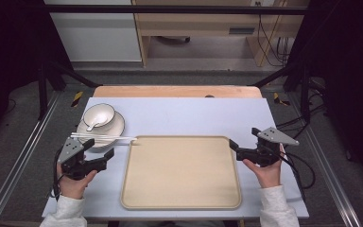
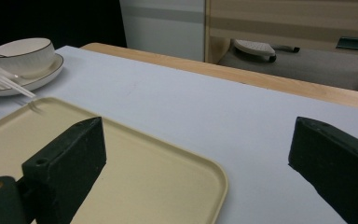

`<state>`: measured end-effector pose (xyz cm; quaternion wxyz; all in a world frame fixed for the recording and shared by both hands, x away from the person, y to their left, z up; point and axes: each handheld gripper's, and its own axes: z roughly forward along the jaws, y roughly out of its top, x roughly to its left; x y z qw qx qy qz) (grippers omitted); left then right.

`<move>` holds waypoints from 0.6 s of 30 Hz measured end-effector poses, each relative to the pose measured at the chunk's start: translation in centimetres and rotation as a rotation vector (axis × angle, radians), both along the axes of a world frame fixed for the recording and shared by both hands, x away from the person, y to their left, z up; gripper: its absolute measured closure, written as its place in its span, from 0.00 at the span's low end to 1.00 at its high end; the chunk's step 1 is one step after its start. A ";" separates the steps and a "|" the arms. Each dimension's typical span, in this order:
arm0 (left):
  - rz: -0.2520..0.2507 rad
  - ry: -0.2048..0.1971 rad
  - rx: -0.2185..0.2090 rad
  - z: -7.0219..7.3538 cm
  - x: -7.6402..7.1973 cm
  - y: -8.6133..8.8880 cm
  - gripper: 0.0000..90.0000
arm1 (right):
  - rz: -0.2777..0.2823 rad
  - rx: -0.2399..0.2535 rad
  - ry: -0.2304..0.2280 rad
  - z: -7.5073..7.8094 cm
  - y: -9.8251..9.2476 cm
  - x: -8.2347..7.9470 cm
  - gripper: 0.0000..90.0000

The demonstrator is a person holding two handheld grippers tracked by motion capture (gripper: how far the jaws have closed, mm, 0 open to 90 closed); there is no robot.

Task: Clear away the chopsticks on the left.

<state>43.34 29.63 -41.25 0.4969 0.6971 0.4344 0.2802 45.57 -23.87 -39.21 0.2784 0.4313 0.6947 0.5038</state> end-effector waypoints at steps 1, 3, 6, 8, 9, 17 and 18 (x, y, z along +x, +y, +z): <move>0.000 0.000 0.004 0.1 0.0 0.1 0.16 | 0.001 -0.004 0.001 0.0 0.1 -0.1 0.05; 0.000 0.003 0.015 0.1 0.0 0.3 0.17 | -0.001 -0.006 0.000 0.0 0.1 -0.1 0.05; 0.001 0.008 0.015 0.1 0.1 0.5 0.17 | 0.002 0.001 0.003 0.0 0.1 -0.2 0.05; 0.004 0.013 0.023 0.1 0.3 1.0 0.17 | 0.004 0.003 0.005 0.0 0.2 -0.2 0.05; 0.000 0.016 0.026 0.1 0.4 1.2 0.18 | 0.009 -0.004 0.003 0.1 0.3 -0.3 0.05; 0.009 0.050 0.055 -0.1 1.6 3.6 0.19 | 0.033 -0.031 -0.004 0.6 1.6 -0.4 0.05; 0.011 0.057 0.057 -0.2 1.8 4.0 0.19 | 0.037 -0.030 -0.001 0.7 1.8 -0.4 0.05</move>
